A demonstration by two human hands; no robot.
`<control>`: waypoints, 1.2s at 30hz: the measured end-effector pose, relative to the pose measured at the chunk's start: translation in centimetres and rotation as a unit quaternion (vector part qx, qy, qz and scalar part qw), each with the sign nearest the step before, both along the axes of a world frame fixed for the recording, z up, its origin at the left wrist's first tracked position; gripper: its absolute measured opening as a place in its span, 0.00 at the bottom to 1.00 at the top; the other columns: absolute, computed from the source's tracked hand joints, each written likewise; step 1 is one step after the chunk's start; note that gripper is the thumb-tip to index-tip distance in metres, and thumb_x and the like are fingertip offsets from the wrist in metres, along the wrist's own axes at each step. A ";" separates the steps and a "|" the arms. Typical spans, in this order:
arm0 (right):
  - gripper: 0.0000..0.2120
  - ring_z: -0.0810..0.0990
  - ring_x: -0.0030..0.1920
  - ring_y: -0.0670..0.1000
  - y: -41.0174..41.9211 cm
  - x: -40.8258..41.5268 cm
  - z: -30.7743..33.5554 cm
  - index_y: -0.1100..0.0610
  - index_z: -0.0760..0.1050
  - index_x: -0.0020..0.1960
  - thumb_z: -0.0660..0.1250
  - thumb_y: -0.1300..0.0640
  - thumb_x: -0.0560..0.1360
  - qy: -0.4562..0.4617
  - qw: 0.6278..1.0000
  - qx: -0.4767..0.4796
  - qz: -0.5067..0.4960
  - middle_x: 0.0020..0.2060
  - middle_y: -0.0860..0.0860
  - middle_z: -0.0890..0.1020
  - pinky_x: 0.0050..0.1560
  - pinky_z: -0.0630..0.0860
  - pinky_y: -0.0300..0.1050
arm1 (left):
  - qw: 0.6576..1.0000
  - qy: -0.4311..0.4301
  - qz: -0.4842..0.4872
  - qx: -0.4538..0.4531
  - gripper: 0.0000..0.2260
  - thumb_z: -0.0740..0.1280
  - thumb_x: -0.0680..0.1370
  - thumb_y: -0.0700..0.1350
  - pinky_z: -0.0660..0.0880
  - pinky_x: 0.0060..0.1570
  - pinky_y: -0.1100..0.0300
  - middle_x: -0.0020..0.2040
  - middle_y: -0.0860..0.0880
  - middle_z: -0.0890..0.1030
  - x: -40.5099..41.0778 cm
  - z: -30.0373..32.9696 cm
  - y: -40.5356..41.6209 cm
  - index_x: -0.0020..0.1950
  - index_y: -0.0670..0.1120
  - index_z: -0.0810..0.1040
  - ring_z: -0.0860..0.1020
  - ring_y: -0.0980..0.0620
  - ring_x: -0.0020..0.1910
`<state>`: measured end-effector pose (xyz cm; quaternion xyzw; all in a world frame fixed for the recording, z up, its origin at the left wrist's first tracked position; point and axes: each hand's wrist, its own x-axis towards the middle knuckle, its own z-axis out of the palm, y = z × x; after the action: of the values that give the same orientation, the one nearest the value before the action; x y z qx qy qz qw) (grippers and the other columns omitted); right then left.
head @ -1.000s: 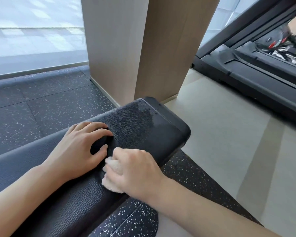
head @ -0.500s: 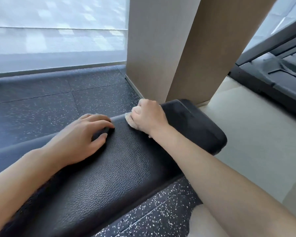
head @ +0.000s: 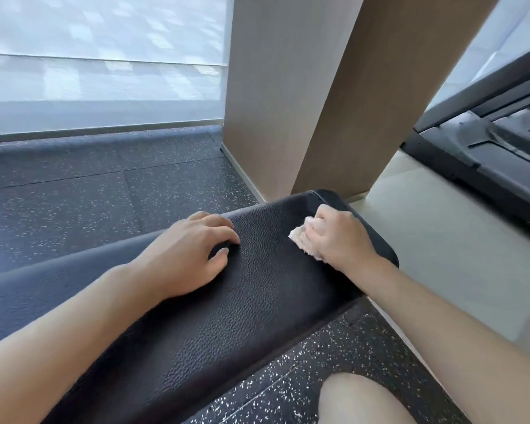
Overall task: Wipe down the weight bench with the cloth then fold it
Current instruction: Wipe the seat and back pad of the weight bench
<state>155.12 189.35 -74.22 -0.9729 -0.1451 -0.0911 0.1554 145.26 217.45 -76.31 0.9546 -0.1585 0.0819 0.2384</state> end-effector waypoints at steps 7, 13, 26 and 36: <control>0.12 0.80 0.47 0.63 5.2 2.8 0.5 0.54 0.71 0.38 0.64 0.46 0.73 0.053 0.998 0.040 -0.006 0.42 0.58 0.83 0.44 0.75 0.51 | 1.000 -0.004 0.002 0.004 0.17 0.59 0.76 0.51 0.74 0.65 0.51 0.62 0.59 0.80 2.2 0.0 -1.7 0.59 0.56 0.83 0.75 0.52 0.62; 0.17 0.77 0.36 0.58 2.2 -7.8 0.2 0.52 0.65 0.37 0.68 0.45 0.76 0.036 0.990 0.013 0.137 0.31 0.48 0.74 0.35 0.69 0.49 | 1.000 -0.013 0.021 -0.002 0.17 0.60 0.74 0.51 0.75 0.63 0.51 0.60 0.57 0.82 4.7 -0.4 -3.8 0.57 0.55 0.84 0.77 0.49 0.61; 0.12 0.79 0.43 0.64 -0.8 7.4 -0.7 0.55 0.72 0.42 0.66 0.47 0.76 0.000 1.000 -0.002 -0.021 0.39 0.56 0.82 0.41 0.76 0.53 | 0.999 -0.034 -0.028 0.018 0.17 0.60 0.77 0.58 0.65 0.72 0.47 0.67 0.61 0.75 5.6 -1.8 -8.0 0.65 0.61 0.77 0.71 0.54 0.69; 0.12 0.79 0.43 0.65 0.3 7.4 -0.5 0.56 0.72 0.41 0.64 0.47 0.77 -0.013 0.999 -0.020 -0.022 0.38 0.56 0.81 0.39 0.73 0.51 | 0.999 -0.030 -0.029 0.021 0.17 0.61 0.77 0.58 0.65 0.73 0.49 0.67 0.61 0.76 5.4 -1.9 -8.1 0.64 0.61 0.78 0.71 0.54 0.69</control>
<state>162.56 189.63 -74.70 -0.9775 -0.1272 -0.1044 0.1317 150.69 209.35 -78.23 0.9517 -0.1944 0.0998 0.2157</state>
